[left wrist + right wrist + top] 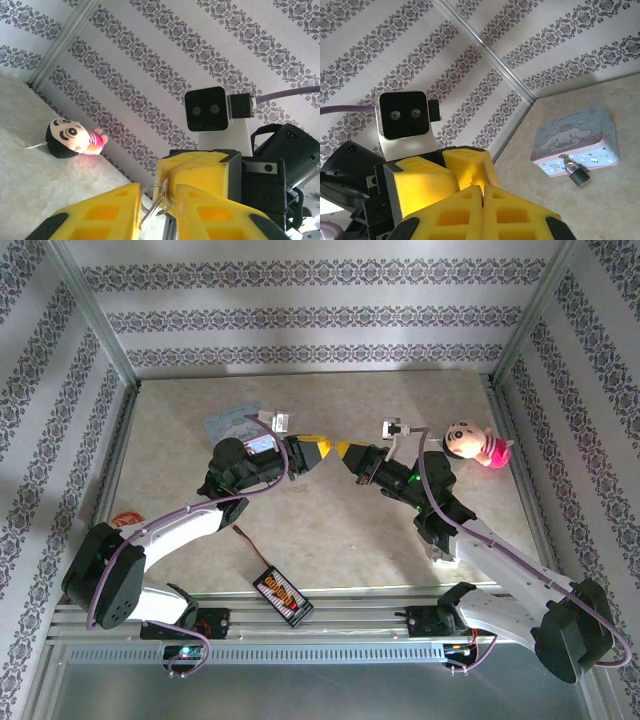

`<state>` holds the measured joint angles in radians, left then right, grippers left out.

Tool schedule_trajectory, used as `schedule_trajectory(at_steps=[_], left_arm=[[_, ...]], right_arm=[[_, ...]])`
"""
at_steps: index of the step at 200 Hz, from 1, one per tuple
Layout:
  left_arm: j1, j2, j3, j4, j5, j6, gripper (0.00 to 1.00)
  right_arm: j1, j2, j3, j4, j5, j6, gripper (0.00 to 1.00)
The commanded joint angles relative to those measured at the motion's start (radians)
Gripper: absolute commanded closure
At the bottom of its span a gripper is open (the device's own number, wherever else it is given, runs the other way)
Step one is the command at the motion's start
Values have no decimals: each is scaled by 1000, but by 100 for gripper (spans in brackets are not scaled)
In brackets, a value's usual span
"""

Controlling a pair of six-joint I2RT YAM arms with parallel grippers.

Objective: Unlock a padlock with a key

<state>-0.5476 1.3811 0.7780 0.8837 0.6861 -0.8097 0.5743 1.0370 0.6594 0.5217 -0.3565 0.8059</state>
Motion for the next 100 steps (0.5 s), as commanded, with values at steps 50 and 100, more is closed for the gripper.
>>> schedule_trajectory(at_steps=[50, 100], left_arm=[[11, -12, -12, 40, 35, 22, 93], [27, -62, 10, -46, 56, 115, 100]], right_arm=[[14, -2, 29, 47, -16, 3, 100], [8, -3, 23, 1, -17, -22, 86]])
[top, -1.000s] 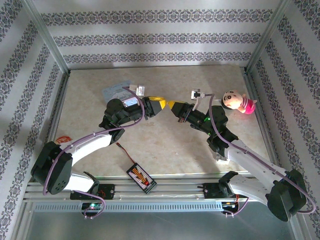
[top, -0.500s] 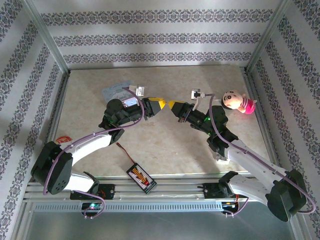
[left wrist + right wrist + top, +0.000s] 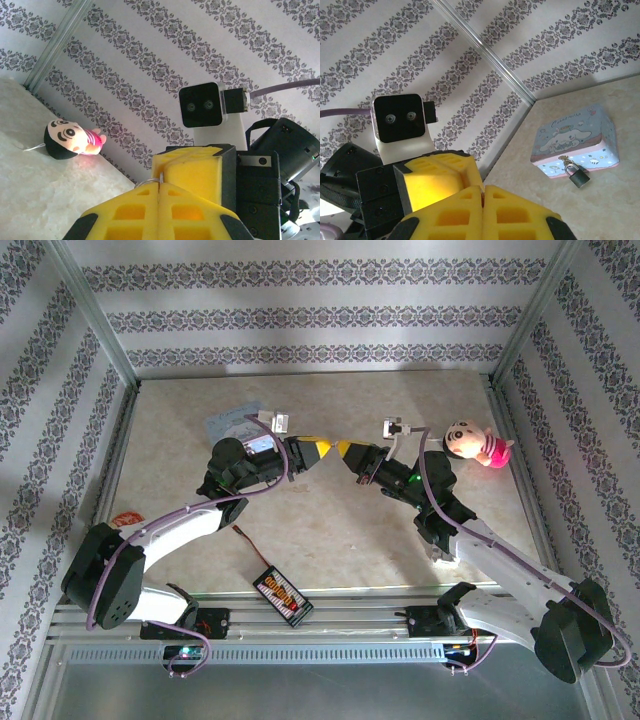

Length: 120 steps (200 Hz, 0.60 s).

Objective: Unlock a padlock with a key

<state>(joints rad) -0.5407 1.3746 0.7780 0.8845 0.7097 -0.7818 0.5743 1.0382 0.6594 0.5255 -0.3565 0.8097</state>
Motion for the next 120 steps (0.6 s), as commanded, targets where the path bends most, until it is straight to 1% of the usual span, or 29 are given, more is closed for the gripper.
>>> schedule_trajectory(at_steps=[1, 6, 16, 33, 46, 52, 66, 74, 83, 96, 120], left_arm=[[21, -58, 11, -53, 34, 92, 100], [26, -72, 18, -87, 39, 117, 100], [34, -105, 35, -174, 50, 175, 100], [44, -167, 94, -404, 68, 338, 100], [43, -207, 151, -614, 78, 478, 100], [44, -220, 176, -695, 88, 536, 100], [44, -238, 233, -867, 119, 655, 100], [44, -241, 263, -950, 134, 711, 100], [43, -241, 293, -1030, 144, 767, 100], [44, -241, 319, -1109, 160, 823, 100], [44, -246, 342, -1180, 220, 891, 100]], right_arm=[[8, -5, 23, -6, -16, -27, 85], [6, -10, 22, -23, -10, -38, 82], [2, -24, 22, -71, 2, -57, 72], [-15, -46, 13, -126, 2, -80, 66], [-25, -65, 6, -148, -8, -97, 65], [-28, -72, 6, -158, -29, -111, 64], [-33, -83, 12, -180, -79, -147, 55], [-35, -85, 18, -181, -118, -171, 55], [-34, -86, 23, -181, -149, -190, 55], [-34, -87, 27, -174, -197, -213, 53], [-33, -88, 38, -174, -270, -253, 49]])
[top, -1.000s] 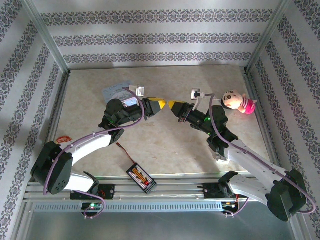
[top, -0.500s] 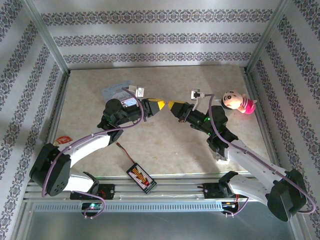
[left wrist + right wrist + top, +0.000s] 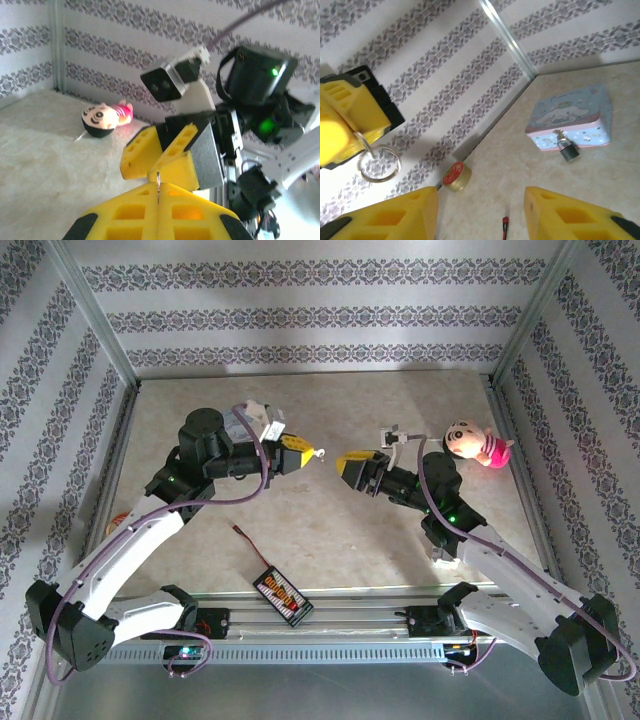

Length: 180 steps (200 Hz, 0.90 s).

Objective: Unlock a padlock with a key

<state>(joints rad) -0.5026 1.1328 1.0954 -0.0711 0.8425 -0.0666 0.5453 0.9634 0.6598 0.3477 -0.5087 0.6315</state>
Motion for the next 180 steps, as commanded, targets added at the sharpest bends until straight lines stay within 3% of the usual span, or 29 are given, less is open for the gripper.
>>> schedule_trajectory(at_steps=[1, 80, 115, 180], left_arm=[[5, -5, 26, -226, 90, 177, 100], [5, 5, 9, -187, 207, 170, 100], [6, 12, 8, -187, 255, 172, 100], [6, 19, 10, -211, 244, 192, 100]], right_arm=[[-4, -14, 38, 4, -120, -76, 49], [42, 8, 59, 17, -207, -148, 47], [49, 52, 92, 20, -287, -160, 54], [50, 89, 113, 28, -361, -191, 66]])
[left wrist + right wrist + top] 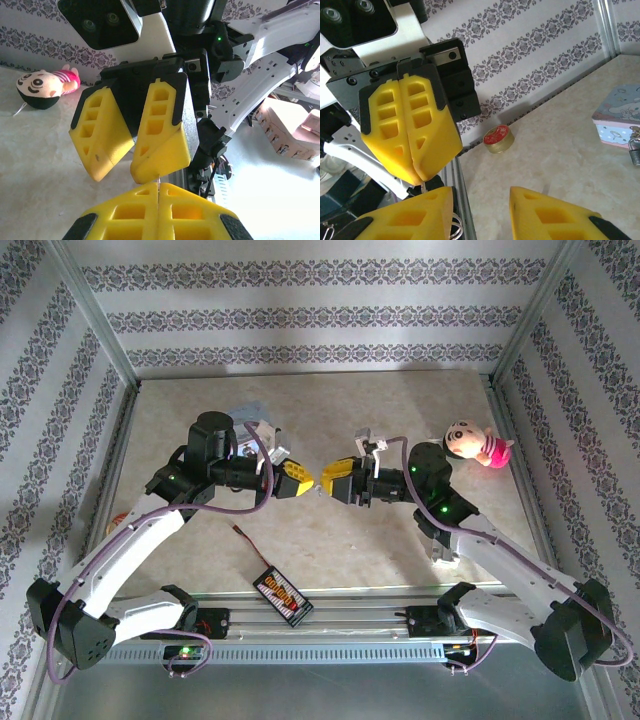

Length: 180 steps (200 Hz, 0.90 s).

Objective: Unlock a padlock with a key

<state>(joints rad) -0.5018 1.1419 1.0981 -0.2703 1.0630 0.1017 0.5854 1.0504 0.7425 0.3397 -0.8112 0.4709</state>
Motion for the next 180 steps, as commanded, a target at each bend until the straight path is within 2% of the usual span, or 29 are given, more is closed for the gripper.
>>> schedule_trajectory(at_steps=[1, 98, 180], left_arm=[[5, 10, 8, -12, 23, 23, 100], [16, 24, 11, -30, 2, 46, 100], [21, 43, 15, 25, 47, 11, 100]], right_arm=[[10, 2, 30, 36, -59, -31, 66], [-24, -46, 6, 36, -70, -23, 68], [-16, 41, 41, 36, -135, -8, 69]])
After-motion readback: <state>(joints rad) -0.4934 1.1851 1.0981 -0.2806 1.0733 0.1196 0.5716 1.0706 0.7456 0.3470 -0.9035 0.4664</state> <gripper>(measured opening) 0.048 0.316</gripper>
